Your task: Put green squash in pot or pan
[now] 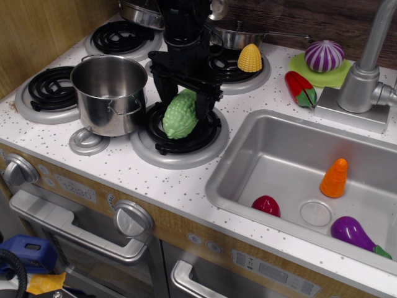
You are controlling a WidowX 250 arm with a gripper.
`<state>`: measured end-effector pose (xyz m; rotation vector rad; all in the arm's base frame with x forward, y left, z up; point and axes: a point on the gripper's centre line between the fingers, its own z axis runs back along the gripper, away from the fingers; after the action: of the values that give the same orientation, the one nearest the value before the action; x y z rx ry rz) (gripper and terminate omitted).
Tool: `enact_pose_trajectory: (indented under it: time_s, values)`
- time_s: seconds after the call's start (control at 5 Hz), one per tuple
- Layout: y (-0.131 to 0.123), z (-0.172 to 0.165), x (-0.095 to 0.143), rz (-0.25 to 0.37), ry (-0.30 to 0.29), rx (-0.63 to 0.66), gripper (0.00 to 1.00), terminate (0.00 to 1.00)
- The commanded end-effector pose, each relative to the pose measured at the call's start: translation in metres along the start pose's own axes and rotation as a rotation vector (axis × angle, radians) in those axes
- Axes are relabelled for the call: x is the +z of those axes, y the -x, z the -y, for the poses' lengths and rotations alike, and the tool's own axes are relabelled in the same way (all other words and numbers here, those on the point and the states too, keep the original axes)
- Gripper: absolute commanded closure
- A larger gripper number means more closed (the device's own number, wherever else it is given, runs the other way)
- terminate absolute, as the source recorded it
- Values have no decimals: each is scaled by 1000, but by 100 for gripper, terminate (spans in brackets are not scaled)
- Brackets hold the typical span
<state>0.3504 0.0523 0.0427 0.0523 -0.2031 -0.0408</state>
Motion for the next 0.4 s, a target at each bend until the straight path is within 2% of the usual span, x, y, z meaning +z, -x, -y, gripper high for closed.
enact_pose_trajectory:
  time_s: [0.0,0.2]
  values:
    - [-10,0,-6,100,4,31,0,0]
    - [-14,7,3,80,-30,21,100,0]
